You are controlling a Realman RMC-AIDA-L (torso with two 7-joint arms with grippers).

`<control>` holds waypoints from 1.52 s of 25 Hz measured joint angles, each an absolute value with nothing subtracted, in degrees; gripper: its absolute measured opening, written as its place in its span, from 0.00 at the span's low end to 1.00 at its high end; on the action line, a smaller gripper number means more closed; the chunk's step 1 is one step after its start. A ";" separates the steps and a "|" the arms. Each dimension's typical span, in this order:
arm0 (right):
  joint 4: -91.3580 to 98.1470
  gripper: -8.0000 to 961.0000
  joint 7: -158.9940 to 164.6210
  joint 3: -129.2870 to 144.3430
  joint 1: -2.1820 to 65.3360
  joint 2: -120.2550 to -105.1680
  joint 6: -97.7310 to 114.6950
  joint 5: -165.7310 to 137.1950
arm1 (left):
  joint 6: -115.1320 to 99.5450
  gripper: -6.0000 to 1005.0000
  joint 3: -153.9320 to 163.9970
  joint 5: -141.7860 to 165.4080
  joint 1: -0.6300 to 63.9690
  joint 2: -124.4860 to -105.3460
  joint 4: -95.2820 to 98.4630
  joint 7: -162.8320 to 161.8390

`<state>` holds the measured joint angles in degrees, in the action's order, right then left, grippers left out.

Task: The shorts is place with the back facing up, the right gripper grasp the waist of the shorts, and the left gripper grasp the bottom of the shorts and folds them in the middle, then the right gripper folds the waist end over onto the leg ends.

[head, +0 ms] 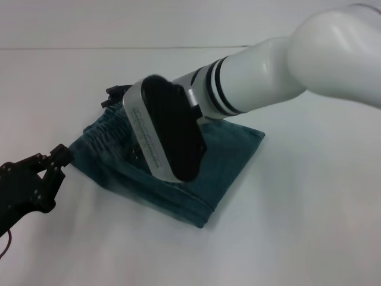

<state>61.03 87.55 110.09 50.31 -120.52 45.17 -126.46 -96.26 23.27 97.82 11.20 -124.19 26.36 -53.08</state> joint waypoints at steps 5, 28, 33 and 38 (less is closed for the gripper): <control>62.41 0.95 89.89 104.03 50.59 -120.42 51.78 -123.64 | -96.26 0.06 23.19 97.82 11.23 -124.19 26.36 -52.85; 54.18 0.96 73.15 73.74 15.59 -120.06 76.67 -82.23 | -97.20 0.31 23.45 113.56 18.66 -120.15 31.81 -65.78; 51.66 0.96 69.16 71.44 9.97 -119.76 80.10 -81.91 | -97.27 0.64 23.45 116.16 19.56 -119.43 32.94 -66.32; 54.86 0.96 70.00 66.88 5.79 -119.69 83.90 -87.16 | -99.23 0.83 23.58 121.78 21.86 -118.24 33.84 -67.84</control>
